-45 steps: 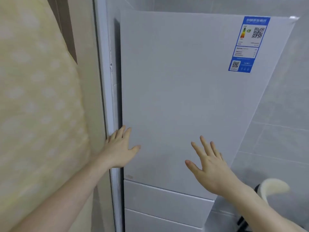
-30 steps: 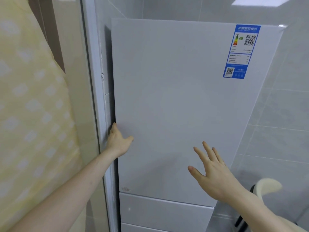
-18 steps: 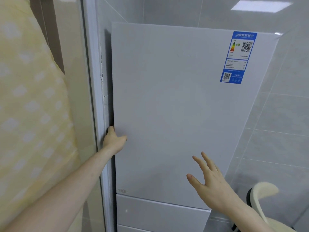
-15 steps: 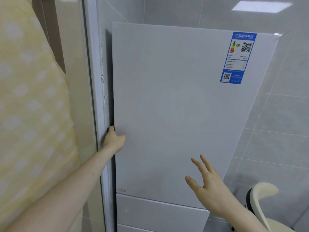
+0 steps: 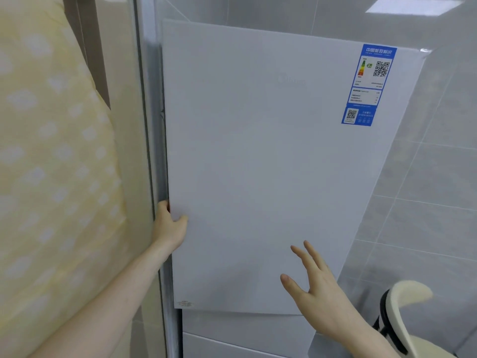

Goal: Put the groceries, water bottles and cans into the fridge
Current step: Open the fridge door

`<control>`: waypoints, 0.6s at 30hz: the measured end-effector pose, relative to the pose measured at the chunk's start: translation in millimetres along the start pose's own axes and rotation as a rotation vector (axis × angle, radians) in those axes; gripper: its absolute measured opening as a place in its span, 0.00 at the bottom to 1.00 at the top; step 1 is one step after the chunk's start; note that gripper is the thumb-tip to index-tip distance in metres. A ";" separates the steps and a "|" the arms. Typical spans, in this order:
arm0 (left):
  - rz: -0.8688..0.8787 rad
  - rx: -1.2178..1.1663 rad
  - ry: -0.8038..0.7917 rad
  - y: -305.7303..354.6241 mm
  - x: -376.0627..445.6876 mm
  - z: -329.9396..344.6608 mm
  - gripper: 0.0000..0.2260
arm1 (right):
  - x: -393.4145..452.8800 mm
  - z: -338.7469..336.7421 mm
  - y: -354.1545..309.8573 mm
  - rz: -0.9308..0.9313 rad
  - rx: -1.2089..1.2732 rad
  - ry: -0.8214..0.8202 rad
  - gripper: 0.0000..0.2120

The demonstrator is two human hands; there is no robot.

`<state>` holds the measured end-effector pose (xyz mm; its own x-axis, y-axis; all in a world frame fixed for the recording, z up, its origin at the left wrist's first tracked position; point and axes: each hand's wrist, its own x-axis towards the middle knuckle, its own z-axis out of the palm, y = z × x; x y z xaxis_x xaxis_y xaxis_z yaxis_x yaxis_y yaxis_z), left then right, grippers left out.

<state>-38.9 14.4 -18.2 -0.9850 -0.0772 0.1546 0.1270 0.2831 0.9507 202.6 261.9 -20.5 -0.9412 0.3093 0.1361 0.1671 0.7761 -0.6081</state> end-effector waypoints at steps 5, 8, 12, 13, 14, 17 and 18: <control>-0.008 -0.106 0.010 -15.9 -41.6 -19.9 0.21 | -17.5 1.3 5.0 -0.066 0.066 -0.016 0.31; -0.020 -0.115 0.037 -15.0 -79.1 -30.3 0.19 | -31.9 3.3 7.5 -0.113 0.105 -0.056 0.32; -0.001 -0.151 0.088 3.9 -150.3 -35.6 0.15 | -60.1 1.0 12.7 -0.184 0.166 -0.142 0.32; 0.006 -0.155 0.091 8.3 -169.1 -36.8 0.15 | -68.3 -0.8 15.0 -0.204 0.177 -0.159 0.33; 0.017 -0.164 0.093 11.9 -187.2 -38.5 0.14 | -76.4 -2.9 17.7 -0.222 0.189 -0.174 0.33; 0.019 -0.167 0.088 21.4 -241.9 -40.9 0.13 | -101.6 -10.4 25.5 -0.269 0.216 -0.215 0.34; 0.020 -0.161 0.085 24.4 -260.7 -41.4 0.14 | -110.8 -12.6 27.5 -0.288 0.223 -0.228 0.34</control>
<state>225.9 1.8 -24.2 -0.9696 -0.1552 0.1892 0.1701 0.1288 0.9770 315.1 255.9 -42.4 -0.9851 -0.0515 0.1640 -0.1561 0.6676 -0.7280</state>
